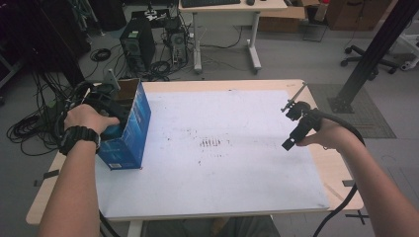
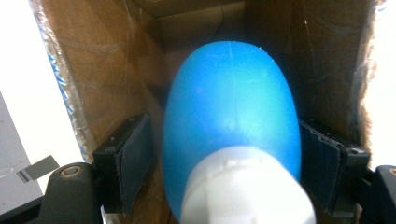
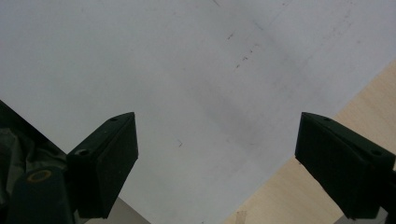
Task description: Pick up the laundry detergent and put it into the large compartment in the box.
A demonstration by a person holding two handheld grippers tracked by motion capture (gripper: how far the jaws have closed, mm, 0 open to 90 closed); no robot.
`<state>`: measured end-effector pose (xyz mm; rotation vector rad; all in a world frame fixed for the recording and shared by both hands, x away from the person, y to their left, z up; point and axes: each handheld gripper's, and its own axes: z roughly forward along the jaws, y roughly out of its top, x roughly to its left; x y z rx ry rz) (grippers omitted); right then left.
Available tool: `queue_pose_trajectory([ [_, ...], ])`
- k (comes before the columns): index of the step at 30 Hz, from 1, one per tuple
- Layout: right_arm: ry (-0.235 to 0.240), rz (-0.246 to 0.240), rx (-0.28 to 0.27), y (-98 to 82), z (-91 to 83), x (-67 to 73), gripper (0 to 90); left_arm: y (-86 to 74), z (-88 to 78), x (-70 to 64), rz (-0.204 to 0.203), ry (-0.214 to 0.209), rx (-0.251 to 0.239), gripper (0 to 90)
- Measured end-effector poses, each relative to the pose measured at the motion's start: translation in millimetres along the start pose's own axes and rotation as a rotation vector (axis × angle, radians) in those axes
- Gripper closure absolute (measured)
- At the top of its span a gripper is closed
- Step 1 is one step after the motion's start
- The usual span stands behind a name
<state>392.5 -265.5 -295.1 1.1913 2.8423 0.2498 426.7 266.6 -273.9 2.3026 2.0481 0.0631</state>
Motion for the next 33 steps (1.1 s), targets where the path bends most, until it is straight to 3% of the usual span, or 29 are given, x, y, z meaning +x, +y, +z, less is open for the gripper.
queue_pose_trajectory([
  [6,0.001,-0.001,0.001,0.2,0.6,0.5,13.1,0.4,-6.6,-2.4,-0.004,0.024,-0.005,22.4],
  [33,0.004,-0.008,-0.006,1.8,0.8,2.5,13.0,-0.9,-32.3,-6.4,0.015,0.042,-0.033,19.8],
])
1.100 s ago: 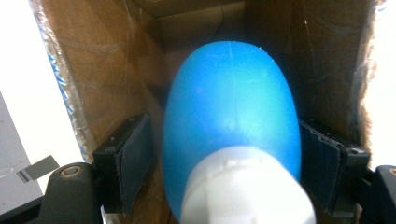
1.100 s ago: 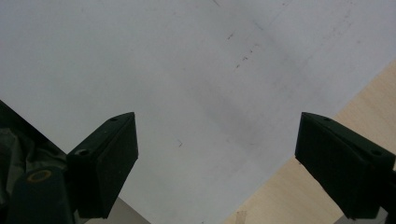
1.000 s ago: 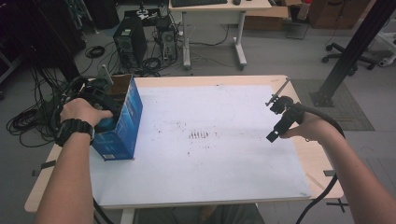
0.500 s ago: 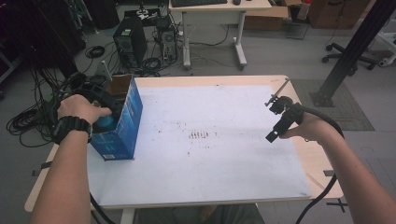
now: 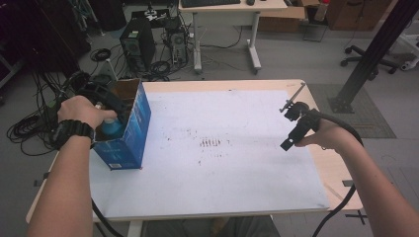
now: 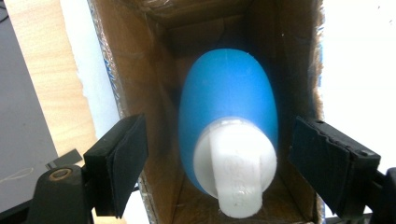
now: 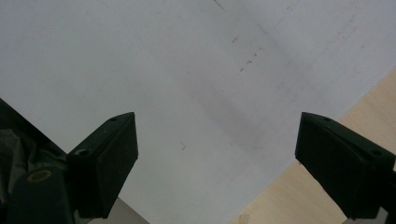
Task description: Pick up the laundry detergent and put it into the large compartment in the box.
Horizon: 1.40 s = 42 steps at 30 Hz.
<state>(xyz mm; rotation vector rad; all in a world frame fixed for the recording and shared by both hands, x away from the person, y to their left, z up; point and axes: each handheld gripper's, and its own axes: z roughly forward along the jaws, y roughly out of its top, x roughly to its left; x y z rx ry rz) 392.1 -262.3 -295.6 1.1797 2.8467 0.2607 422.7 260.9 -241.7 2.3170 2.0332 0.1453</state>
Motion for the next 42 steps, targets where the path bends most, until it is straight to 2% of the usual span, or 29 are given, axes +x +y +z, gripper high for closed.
queue_pose_trajectory([
  [11,-0.001,0.002,0.0,0.6,-0.5,0.8,13.0,-2.2,-10.6,3.4,-0.002,0.0,-0.019,19.5],
  [24,0.002,0.001,-0.002,1.9,1.6,2.7,13.0,-2.3,-20.3,0.3,0.013,0.004,-0.035,19.0],
  [31,0.002,0.0,-0.001,1.6,0.5,2.0,13.0,-1.5,-29.1,-2.2,0.026,0.016,-0.052,16.4],
  [42,0.003,0.001,-0.001,1.9,0.5,2.3,13.0,0.1,-41.5,-8.5,0.046,0.013,-0.065,11.0],
])
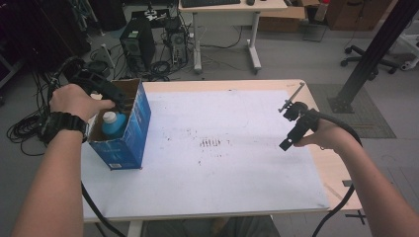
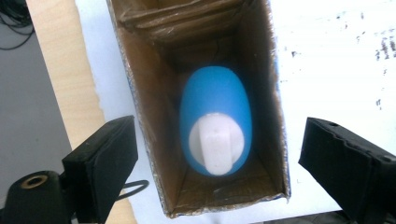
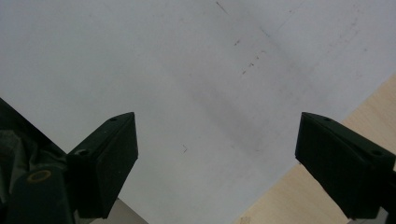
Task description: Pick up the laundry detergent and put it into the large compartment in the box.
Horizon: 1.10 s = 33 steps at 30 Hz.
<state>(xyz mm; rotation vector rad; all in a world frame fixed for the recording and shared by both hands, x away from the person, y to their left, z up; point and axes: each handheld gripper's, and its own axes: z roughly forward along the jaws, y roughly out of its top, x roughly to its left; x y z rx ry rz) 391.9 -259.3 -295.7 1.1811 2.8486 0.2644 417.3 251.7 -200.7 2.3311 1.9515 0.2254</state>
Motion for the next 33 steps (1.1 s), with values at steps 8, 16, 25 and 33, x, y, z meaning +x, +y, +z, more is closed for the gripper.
queue_pose_trajectory([
  [8,-0.001,0.002,-0.004,0.5,-1.1,1.0,13.0,2.7,-9.9,-9.3,0.032,0.006,-0.008,9.4],
  [16,-0.004,-0.007,-0.008,0.3,-3.3,0.8,12.9,6.4,-17.1,-25.1,0.078,0.01,-0.013,8.0],
  [25,-0.003,-0.004,-0.01,0.0,-3.6,1.1,13.0,11.7,-25.2,-42.5,0.124,0.02,-0.026,7.4],
  [33,0.0,-0.002,-0.011,-2.2,-3.5,0.1,12.9,16.6,-26.4,-63.7,0.188,0.033,-0.022,7.3],
])
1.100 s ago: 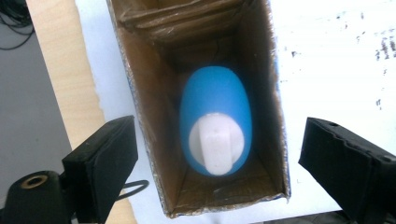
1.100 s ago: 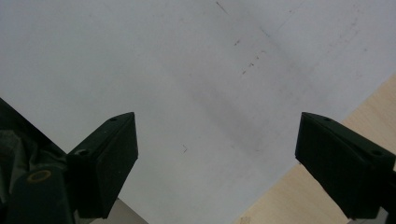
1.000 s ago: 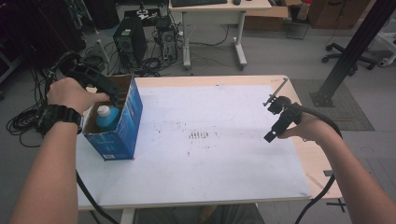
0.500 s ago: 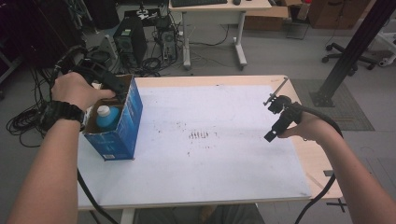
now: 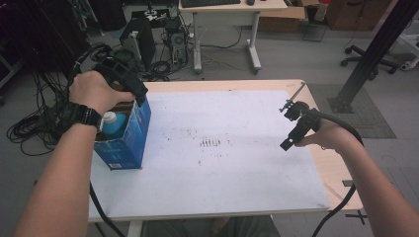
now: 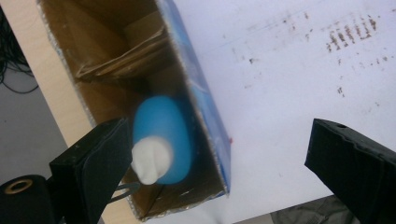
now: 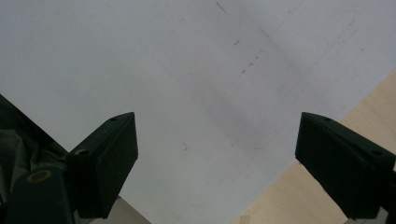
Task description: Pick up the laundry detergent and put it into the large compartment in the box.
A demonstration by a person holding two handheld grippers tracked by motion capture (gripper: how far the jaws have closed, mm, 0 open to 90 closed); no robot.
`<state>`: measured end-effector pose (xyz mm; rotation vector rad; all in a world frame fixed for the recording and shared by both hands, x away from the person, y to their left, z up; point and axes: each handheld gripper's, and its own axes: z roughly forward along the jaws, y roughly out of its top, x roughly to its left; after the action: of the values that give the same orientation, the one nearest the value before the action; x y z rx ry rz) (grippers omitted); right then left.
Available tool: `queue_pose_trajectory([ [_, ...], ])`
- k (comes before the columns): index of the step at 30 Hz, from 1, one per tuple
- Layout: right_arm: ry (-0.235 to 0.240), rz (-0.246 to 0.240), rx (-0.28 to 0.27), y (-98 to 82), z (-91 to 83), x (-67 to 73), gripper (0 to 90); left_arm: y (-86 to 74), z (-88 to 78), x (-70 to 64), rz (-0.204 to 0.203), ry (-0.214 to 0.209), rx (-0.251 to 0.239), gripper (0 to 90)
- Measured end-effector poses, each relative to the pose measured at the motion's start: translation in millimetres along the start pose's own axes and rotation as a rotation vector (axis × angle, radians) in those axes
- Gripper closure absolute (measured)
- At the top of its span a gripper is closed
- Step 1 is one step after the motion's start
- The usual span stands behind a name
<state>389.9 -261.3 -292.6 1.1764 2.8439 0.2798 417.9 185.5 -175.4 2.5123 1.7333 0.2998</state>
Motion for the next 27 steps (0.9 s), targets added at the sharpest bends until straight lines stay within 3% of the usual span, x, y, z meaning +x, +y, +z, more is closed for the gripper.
queue_pose_trajectory([
  [6,-0.003,0.003,-0.001,-2.3,-1.4,-1.7,12.9,4.5,0.7,-11.6,0.042,0.001,-0.006,7.3],
  [15,-0.001,0.012,-0.006,-4.2,-2.3,-2.5,12.9,11.2,5.0,-34.1,0.137,-0.009,0.006,7.1],
  [21,-0.002,0.013,-0.007,-4.4,-2.0,-2.4,12.9,13.2,7.4,-42.6,0.164,-0.005,0.007,7.3],
  [27,-0.003,0.005,-0.005,-5.3,-2.4,-2.8,12.9,15.5,13.2,-53.6,0.22,-0.023,0.001,7.3],
])
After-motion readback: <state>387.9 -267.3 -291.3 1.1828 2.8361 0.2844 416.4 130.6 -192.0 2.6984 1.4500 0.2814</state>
